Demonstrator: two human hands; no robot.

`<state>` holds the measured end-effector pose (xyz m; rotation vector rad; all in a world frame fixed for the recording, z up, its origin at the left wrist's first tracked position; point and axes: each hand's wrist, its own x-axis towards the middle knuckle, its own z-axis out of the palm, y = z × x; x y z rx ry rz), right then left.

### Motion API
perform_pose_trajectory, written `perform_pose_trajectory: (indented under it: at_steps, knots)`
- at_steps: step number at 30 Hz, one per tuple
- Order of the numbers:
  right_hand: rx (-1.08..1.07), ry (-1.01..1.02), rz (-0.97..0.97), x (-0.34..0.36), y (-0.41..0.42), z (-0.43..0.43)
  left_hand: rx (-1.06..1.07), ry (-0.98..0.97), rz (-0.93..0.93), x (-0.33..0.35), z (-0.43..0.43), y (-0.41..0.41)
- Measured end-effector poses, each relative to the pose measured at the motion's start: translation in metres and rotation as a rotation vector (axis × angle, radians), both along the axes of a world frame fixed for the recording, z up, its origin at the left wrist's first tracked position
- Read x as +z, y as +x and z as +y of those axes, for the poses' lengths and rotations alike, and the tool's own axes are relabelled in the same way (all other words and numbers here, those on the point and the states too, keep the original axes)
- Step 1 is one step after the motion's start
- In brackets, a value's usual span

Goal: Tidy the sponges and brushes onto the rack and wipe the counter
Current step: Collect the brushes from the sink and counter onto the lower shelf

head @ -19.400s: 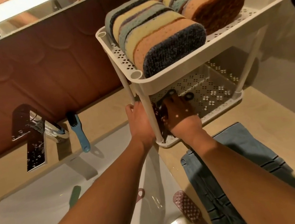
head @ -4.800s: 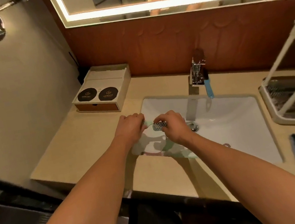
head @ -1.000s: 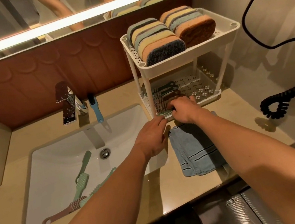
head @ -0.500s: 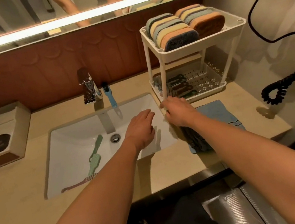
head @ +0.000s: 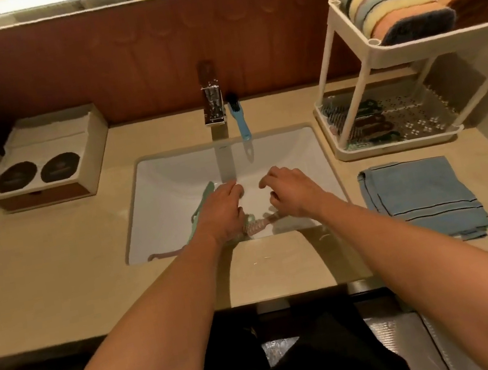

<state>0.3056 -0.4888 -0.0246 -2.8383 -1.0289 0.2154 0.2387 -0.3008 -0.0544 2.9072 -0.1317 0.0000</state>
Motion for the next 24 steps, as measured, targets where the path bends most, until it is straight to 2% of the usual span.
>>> perform_pose_trajectory:
  at_steps: [5,14,20,24]
  knots:
    - [0.042,-0.014,0.044,-0.025,0.006,0.034,0.059,-0.020,0.045,-0.022,0.033,-0.009]
    - [0.062,-0.076,0.227,-0.077,0.021,0.069,0.185,0.002,0.241,-0.066,0.081,-0.006]
    - [0.097,-0.207,0.306,-0.105,0.024,0.073,0.113,0.033,0.269,-0.085,0.077,0.011]
    - [0.073,-0.174,0.354,-0.118,0.026,0.069,0.063,0.037,0.324,-0.091,0.058,0.019]
